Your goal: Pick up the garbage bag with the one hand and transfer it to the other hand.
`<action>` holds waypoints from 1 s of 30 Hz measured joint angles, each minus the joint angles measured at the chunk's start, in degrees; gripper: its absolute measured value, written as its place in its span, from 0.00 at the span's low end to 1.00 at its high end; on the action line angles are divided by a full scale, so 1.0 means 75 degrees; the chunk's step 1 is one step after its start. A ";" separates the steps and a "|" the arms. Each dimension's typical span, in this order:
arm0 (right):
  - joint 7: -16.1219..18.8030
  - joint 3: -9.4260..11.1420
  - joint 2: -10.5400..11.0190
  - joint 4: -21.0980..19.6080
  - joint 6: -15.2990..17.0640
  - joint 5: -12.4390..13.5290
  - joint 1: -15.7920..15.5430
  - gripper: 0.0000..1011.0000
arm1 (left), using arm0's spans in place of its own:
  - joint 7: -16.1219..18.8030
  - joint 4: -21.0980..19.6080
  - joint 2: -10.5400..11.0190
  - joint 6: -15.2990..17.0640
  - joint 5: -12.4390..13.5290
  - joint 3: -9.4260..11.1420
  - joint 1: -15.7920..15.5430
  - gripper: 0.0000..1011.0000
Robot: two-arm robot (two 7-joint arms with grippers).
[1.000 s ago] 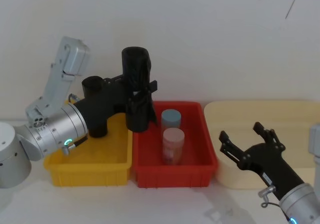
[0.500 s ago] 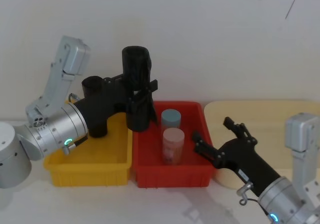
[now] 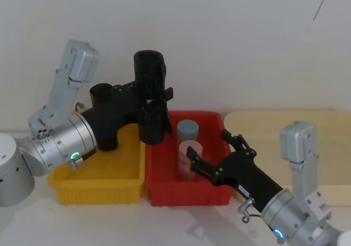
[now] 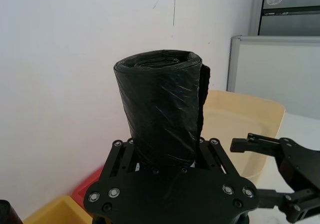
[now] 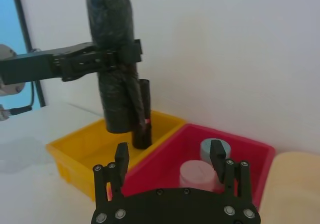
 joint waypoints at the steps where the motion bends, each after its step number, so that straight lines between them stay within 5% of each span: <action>1: 0.0027 -0.0025 -0.0005 0.0019 -0.0004 -0.0008 0.0026 0.99 | 0.0000 0.0000 0.0000 0.0000 0.0000 0.0000 0.0000 0.44; 30: 0.0691 -0.0870 -0.0346 0.1060 -0.0193 -0.0154 0.1177 0.99 | 0.0000 0.0001 0.0000 0.0001 0.0001 0.0000 0.0000 0.44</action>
